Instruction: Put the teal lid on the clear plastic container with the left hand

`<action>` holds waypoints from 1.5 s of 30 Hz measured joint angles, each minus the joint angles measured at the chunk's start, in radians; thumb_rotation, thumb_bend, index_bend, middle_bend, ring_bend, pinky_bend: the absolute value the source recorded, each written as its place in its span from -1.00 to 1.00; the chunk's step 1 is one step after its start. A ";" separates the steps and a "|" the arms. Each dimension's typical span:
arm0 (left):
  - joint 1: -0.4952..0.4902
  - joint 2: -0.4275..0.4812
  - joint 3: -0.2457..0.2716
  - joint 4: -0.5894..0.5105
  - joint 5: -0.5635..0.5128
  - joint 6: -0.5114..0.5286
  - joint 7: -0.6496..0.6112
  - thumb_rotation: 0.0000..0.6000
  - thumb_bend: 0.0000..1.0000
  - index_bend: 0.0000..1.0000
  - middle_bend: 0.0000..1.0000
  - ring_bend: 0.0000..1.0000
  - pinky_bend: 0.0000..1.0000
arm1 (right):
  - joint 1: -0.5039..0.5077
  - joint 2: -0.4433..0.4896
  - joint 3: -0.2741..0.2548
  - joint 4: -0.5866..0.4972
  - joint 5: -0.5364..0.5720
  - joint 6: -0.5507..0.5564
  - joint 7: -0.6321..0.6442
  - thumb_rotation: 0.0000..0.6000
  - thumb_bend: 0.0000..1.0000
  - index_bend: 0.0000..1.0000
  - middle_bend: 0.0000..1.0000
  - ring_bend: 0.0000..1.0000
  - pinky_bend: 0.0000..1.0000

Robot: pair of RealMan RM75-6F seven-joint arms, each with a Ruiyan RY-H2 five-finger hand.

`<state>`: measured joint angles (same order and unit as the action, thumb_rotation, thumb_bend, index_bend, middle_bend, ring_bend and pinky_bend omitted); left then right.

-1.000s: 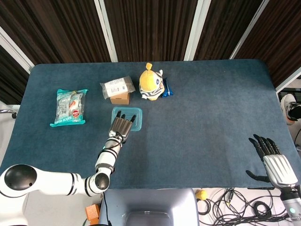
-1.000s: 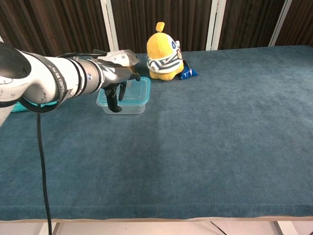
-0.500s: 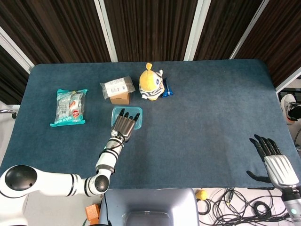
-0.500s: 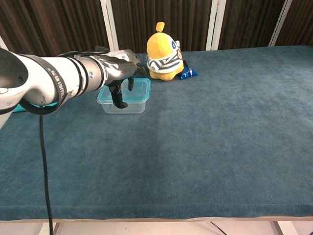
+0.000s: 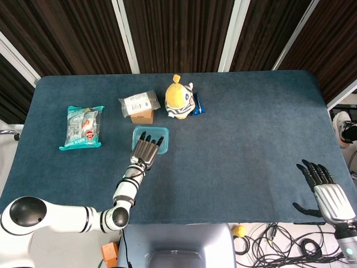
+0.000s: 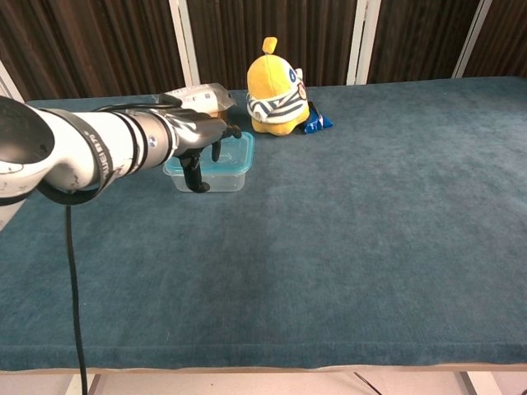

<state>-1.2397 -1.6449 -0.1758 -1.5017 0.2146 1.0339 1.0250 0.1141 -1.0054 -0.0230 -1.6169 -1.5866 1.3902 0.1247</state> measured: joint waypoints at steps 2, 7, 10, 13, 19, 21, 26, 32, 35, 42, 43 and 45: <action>-0.001 -0.004 0.003 0.007 -0.006 -0.008 0.002 1.00 -0.34 -1.00 -0.45 -0.79 -1.00 | 0.000 0.000 0.000 0.000 0.000 0.000 0.001 1.00 -0.78 -1.00 -1.00 -1.00 -1.00; -0.001 -0.012 0.013 0.023 -0.013 -0.028 0.003 1.00 -0.34 -1.00 -0.44 -0.79 -1.00 | 0.001 0.000 0.000 0.001 0.001 -0.003 -0.001 1.00 -0.78 -1.00 -1.00 -1.00 -1.00; -0.001 -0.015 0.018 0.030 -0.014 -0.034 0.003 1.00 -0.34 -1.00 -0.44 -0.79 -1.00 | 0.002 0.000 0.001 -0.001 0.003 -0.004 -0.003 1.00 -0.78 -1.00 -1.00 -1.00 -1.00; -0.001 -0.013 0.019 0.026 -0.016 -0.033 0.004 1.00 -0.34 -1.00 -0.43 -0.79 -1.00 | 0.002 0.000 0.002 -0.001 0.005 -0.005 -0.004 1.00 -0.78 -1.00 -1.00 -1.00 -1.00; 0.000 -0.010 0.019 0.020 -0.009 -0.028 -0.003 1.00 -0.34 -1.00 -0.43 -0.78 -1.00 | 0.002 -0.001 0.000 -0.002 0.002 -0.006 -0.007 1.00 -0.78 -1.00 -1.00 -1.00 -1.00; 0.001 -0.008 0.017 0.017 0.000 -0.027 -0.010 1.00 -0.33 -1.00 -0.43 -0.78 -1.00 | 0.001 0.000 0.000 -0.003 0.001 -0.004 -0.007 1.00 -0.78 -1.00 -1.00 -1.00 -1.00; 0.016 0.008 0.002 -0.005 0.078 -0.016 -0.064 1.00 -0.20 -1.00 -0.47 -0.79 -1.00 | 0.000 0.001 -0.001 -0.001 -0.001 -0.002 -0.003 1.00 -0.78 -1.00 -1.00 -1.00 -1.00; 0.054 0.025 -0.011 -0.013 0.247 0.001 -0.180 1.00 0.20 -1.00 -0.57 -0.88 -1.00 | -0.001 0.002 -0.003 -0.004 -0.006 0.000 -0.003 1.00 -0.78 -1.00 -1.00 -1.00 -1.00; 0.077 0.024 -0.015 0.014 0.312 -0.001 -0.244 1.00 0.35 -1.00 -0.61 -0.92 -1.00 | -0.003 0.004 -0.003 -0.005 -0.009 0.007 0.001 1.00 -0.78 -1.00 -1.00 -1.00 -1.00; 0.110 -0.011 -0.017 0.142 0.361 -0.062 -0.335 1.00 0.49 -1.00 -0.62 -0.99 -1.00 | -0.002 0.004 -0.003 -0.002 -0.009 0.005 0.006 1.00 -0.78 -1.00 -1.00 -1.00 -1.00; 0.112 -0.018 -0.017 0.158 0.367 -0.069 -0.343 1.00 0.51 -1.00 -0.62 -1.00 -1.00 | -0.002 0.005 -0.003 -0.002 -0.009 0.005 0.007 1.00 -0.78 -1.00 -1.00 -1.00 -1.00; 0.115 -0.037 -0.021 0.191 0.386 -0.085 -0.369 1.00 0.53 -1.00 -0.62 -1.00 -1.00 | -0.002 0.005 -0.002 -0.002 -0.009 0.005 0.009 1.00 -0.78 -1.00 -1.00 -1.00 -1.00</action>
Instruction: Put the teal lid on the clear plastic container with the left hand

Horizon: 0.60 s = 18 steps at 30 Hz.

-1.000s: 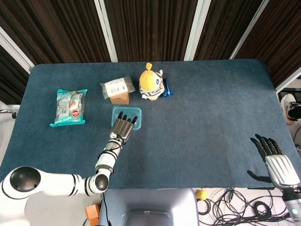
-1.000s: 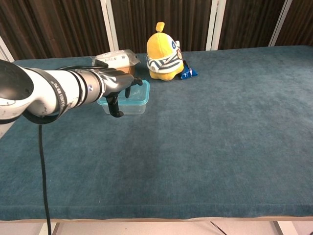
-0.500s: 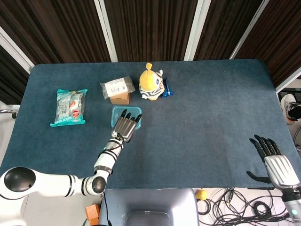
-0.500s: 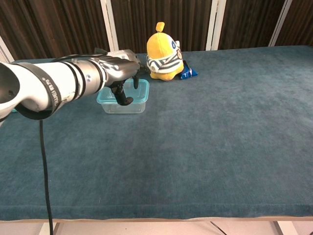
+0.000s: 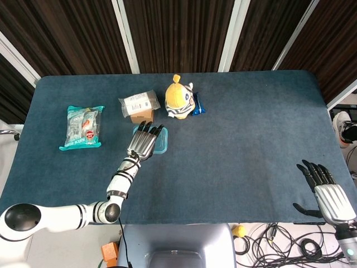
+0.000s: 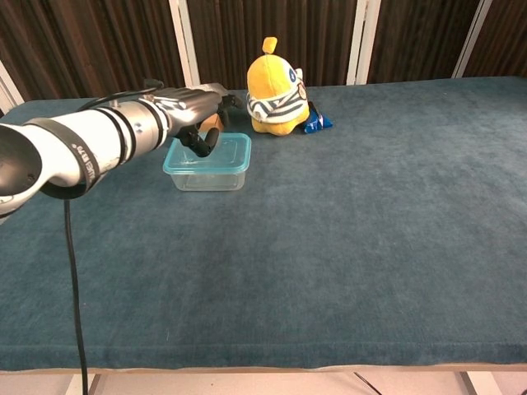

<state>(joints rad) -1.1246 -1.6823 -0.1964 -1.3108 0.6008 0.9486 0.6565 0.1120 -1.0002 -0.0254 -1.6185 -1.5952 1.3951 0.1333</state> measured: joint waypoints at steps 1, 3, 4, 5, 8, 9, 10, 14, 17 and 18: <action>0.001 -0.008 -0.002 0.013 0.010 -0.008 -0.011 1.00 0.53 -1.00 -0.61 -1.00 -1.00 | 0.000 0.000 0.000 0.000 0.001 0.000 0.001 1.00 -0.78 -1.00 -1.00 -1.00 -1.00; 0.003 -0.026 -0.004 0.040 0.036 -0.024 -0.033 1.00 0.55 -1.00 -0.60 -1.00 -1.00 | 0.000 0.001 0.002 0.000 0.003 0.001 0.003 1.00 -0.78 -1.00 -1.00 -1.00 -1.00; 0.004 -0.033 -0.005 0.051 0.046 -0.029 -0.040 1.00 0.55 -1.00 -0.60 -1.00 -1.00 | 0.000 0.001 0.002 0.000 0.004 0.001 0.003 1.00 -0.78 -1.00 -1.00 -1.00 -1.00; 0.004 -0.040 -0.007 0.062 0.056 -0.034 -0.049 1.00 0.56 -1.00 -0.59 -1.00 -1.00 | 0.000 0.001 0.002 0.000 0.004 0.000 0.004 1.00 -0.78 -1.00 -1.00 -1.00 -1.00; 0.006 -0.062 -0.011 0.096 0.075 -0.058 -0.073 1.00 0.58 -1.00 -0.59 -1.00 -1.00 | 0.000 0.002 0.001 0.002 0.002 0.001 0.006 1.00 -0.78 -1.00 -1.00 -1.00 -1.00; 0.006 -0.068 -0.012 0.109 0.081 -0.068 -0.078 1.00 0.58 -1.00 -0.59 -1.00 -1.00 | 0.000 0.002 0.001 0.002 0.002 0.001 0.007 1.00 -0.78 -1.00 -1.00 -1.00 -1.00; 0.006 -0.073 -0.011 0.118 0.085 -0.074 -0.079 1.00 0.58 -1.00 -0.59 -1.00 -1.00 | -0.001 0.002 0.001 0.002 0.002 0.001 0.008 1.00 -0.78 -1.00 -1.00 -1.00 -1.00; 0.006 -0.091 -0.010 0.152 0.092 -0.092 -0.080 1.00 0.58 -1.00 -0.60 -1.00 -1.00 | -0.001 0.003 0.002 0.003 0.002 0.002 0.011 1.00 -0.78 -1.00 -1.00 -1.00 -1.00; 0.008 -0.100 -0.011 0.173 0.093 -0.103 -0.080 1.00 0.57 -1.00 -0.62 -1.00 -1.00 | -0.001 0.004 0.001 0.003 0.000 0.002 0.011 1.00 -0.78 -1.00 -1.00 -1.00 -1.00; 0.009 -0.103 -0.011 0.180 0.093 -0.107 -0.079 1.00 0.57 -1.00 -0.62 -1.00 -1.00 | -0.001 0.004 0.001 0.003 0.001 0.002 0.011 1.00 -0.78 -1.00 -1.00 -1.00 -1.00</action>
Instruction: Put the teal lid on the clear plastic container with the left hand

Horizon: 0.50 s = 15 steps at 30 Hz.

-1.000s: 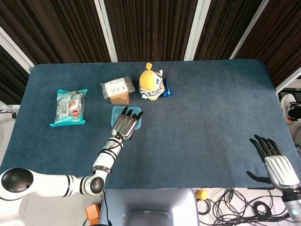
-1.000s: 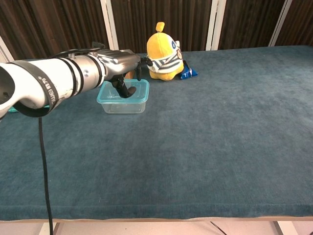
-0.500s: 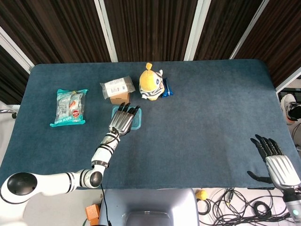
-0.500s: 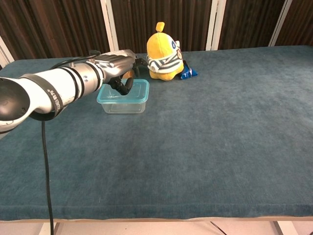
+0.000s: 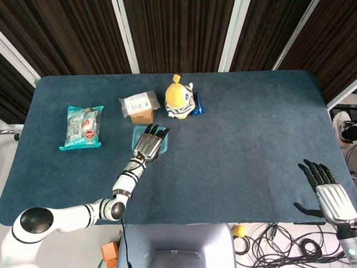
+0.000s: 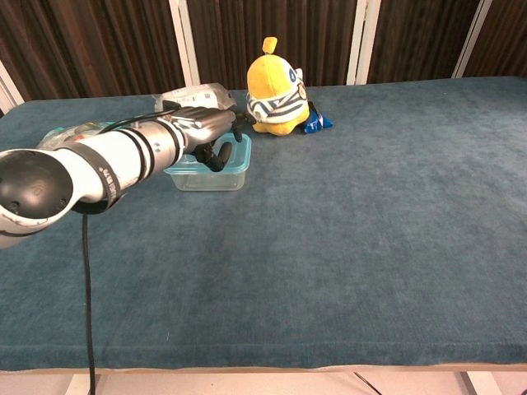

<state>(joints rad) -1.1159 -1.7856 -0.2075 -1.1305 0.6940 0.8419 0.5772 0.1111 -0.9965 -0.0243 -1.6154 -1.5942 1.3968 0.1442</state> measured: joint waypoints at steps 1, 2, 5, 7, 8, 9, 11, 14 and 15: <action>0.001 -0.002 0.000 0.004 0.000 -0.003 0.001 1.00 0.57 -1.00 -0.62 -1.00 -1.00 | 0.000 0.000 0.000 0.000 0.000 0.000 0.000 1.00 -0.78 -1.00 -1.00 -1.00 -1.00; 0.002 -0.003 0.000 0.007 -0.002 -0.006 0.003 1.00 0.57 -1.00 -0.62 -1.00 -1.00 | 0.000 0.000 0.000 0.000 0.000 0.000 0.000 1.00 -0.78 -1.00 -1.00 -1.00 -1.00; 0.003 -0.004 -0.001 0.011 -0.014 -0.017 0.015 1.00 0.57 -1.00 -0.61 -1.00 -1.00 | 0.000 0.000 0.001 0.000 0.001 0.000 0.001 1.00 -0.78 -1.00 -1.00 -1.00 -1.00; 0.004 -0.004 0.000 0.012 -0.022 -0.024 0.021 1.00 0.57 -1.00 -0.59 -1.00 -1.00 | 0.000 0.000 0.001 0.001 0.001 0.000 0.001 1.00 -0.78 -1.00 -1.00 -1.00 -1.00; 0.004 -0.004 0.000 0.012 -0.027 -0.027 0.026 1.00 0.57 -1.00 -0.59 -1.00 -1.00 | -0.001 0.000 0.000 0.000 0.001 0.000 0.001 1.00 -0.78 -1.00 -1.00 -1.00 -1.00; 0.004 -0.004 0.002 0.014 -0.033 -0.032 0.032 1.00 0.57 -1.00 -0.58 -1.00 -1.00 | 0.000 0.000 0.000 0.000 0.001 0.000 0.000 1.00 -0.78 -1.00 -1.00 -1.00 -1.00; 0.004 -0.006 0.005 0.018 -0.044 -0.039 0.041 1.00 0.57 -1.00 -0.58 -1.00 -1.00 | 0.000 0.000 0.000 0.000 0.001 -0.001 -0.001 1.00 -0.78 -1.00 -1.00 -1.00 -1.00; 0.004 -0.007 0.008 0.025 -0.065 -0.051 0.054 1.00 0.57 -1.00 -0.57 -1.00 -1.00 | 0.000 -0.001 0.000 0.001 0.001 -0.001 -0.002 1.00 -0.78 -1.00 -1.00 -1.00 -1.00; 0.003 -0.008 0.009 0.027 -0.075 -0.055 0.062 1.00 0.57 -1.00 -0.56 -1.00 -1.00 | 0.000 -0.001 0.000 0.000 0.001 -0.001 -0.002 1.00 -0.78 -1.00 -1.00 -1.00 -1.00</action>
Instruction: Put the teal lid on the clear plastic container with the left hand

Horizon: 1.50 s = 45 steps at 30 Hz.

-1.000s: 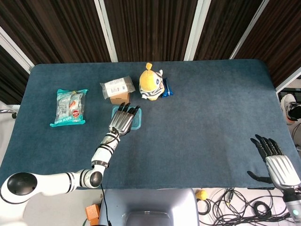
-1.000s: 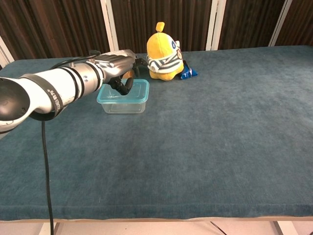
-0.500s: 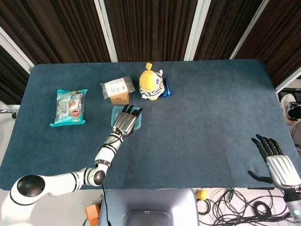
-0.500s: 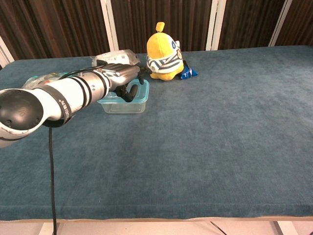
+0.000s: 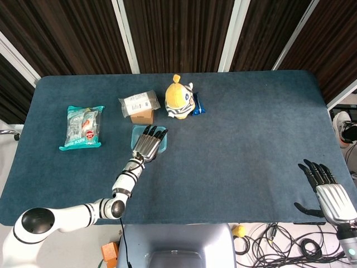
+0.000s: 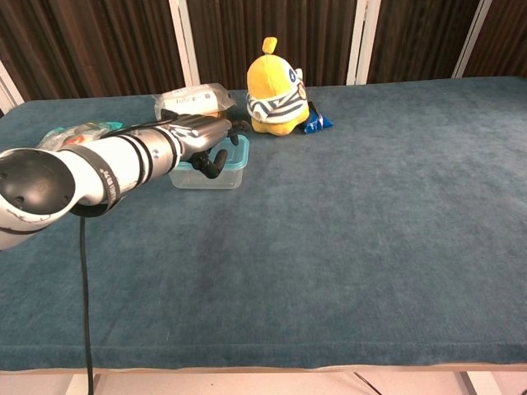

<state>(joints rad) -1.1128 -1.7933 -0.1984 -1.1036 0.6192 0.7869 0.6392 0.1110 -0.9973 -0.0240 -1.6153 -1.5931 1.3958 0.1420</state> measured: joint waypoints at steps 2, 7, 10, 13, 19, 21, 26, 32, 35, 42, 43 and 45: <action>-0.001 0.000 0.002 0.002 -0.013 -0.003 0.012 1.00 0.57 -1.00 -0.55 -1.00 -1.00 | 0.001 0.000 0.000 0.000 0.001 -0.001 -0.001 1.00 -0.78 -1.00 -1.00 -1.00 -1.00; -0.003 0.014 0.000 -0.021 -0.037 -0.002 0.029 1.00 0.58 -1.00 -0.52 -1.00 -1.00 | 0.001 -0.001 0.000 -0.002 0.001 -0.003 -0.004 1.00 -0.78 -1.00 -1.00 -1.00 -1.00; -0.002 0.025 -0.005 -0.040 -0.032 0.010 0.028 1.00 0.58 -1.00 -0.52 -0.99 -1.00 | 0.001 -0.001 0.000 -0.002 0.001 -0.003 -0.006 1.00 -0.78 -1.00 -1.00 -1.00 -1.00; 0.001 0.032 -0.012 -0.052 -0.006 0.029 0.013 1.00 0.58 -1.00 -0.52 -0.99 -1.00 | 0.001 -0.001 0.000 -0.004 -0.001 -0.001 -0.007 1.00 -0.78 -1.00 -1.00 -1.00 -1.00; 0.028 0.068 -0.021 -0.099 0.074 0.113 -0.013 1.00 0.57 -1.00 -0.52 -0.98 -1.00 | 0.000 0.000 -0.002 -0.005 -0.005 0.001 -0.005 1.00 -0.78 -1.00 -1.00 -1.00 -1.00; 0.034 0.075 -0.021 -0.105 0.067 0.121 -0.002 1.00 0.57 -1.00 -0.53 -0.98 -1.00 | -0.001 0.000 -0.003 -0.005 -0.007 0.003 -0.004 1.00 -0.78 -1.00 -1.00 -1.00 -1.00; 0.043 0.090 -0.020 -0.120 0.041 0.129 0.026 1.00 0.57 -1.00 -0.51 -0.97 -1.00 | -0.002 0.001 -0.003 -0.005 -0.009 0.006 -0.003 1.00 -0.78 -1.00 -1.00 -1.00 -1.00; 0.050 0.102 -0.010 -0.128 0.002 0.133 0.071 1.00 0.58 -1.00 -0.47 -0.94 -1.00 | -0.002 0.000 -0.004 -0.005 -0.010 0.005 -0.004 1.00 -0.78 -1.00 -1.00 -1.00 -1.00; 0.053 0.104 -0.007 -0.127 -0.008 0.135 0.083 1.00 0.58 -1.00 -0.46 -0.94 -1.00 | -0.001 0.000 -0.003 -0.008 -0.009 0.004 -0.007 1.00 -0.78 -1.00 -1.00 -1.00 -1.00; 0.057 0.104 0.000 -0.115 -0.031 0.138 0.112 1.00 0.58 -1.00 -0.46 -0.94 -1.00 | -0.001 0.000 -0.003 -0.010 -0.007 0.001 -0.013 1.00 -0.78 -1.00 -1.00 -1.00 -1.00; 0.058 0.104 0.001 -0.115 -0.034 0.137 0.116 1.00 0.58 -1.00 -0.46 -0.94 -1.00 | -0.001 0.000 -0.003 -0.010 -0.006 0.001 -0.014 1.00 -0.78 -1.00 -1.00 -1.00 -1.00; 0.058 0.105 0.002 -0.113 -0.042 0.135 0.123 1.00 0.58 -1.00 -0.46 -0.94 -1.00 | 0.000 0.000 -0.003 -0.011 -0.006 0.001 -0.014 1.00 -0.78 -1.00 -1.00 -1.00 -1.00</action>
<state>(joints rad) -1.0544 -1.6885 -0.1961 -1.2168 0.5773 0.9223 0.7627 0.1105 -0.9974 -0.0273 -1.6261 -1.5995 1.3964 0.1275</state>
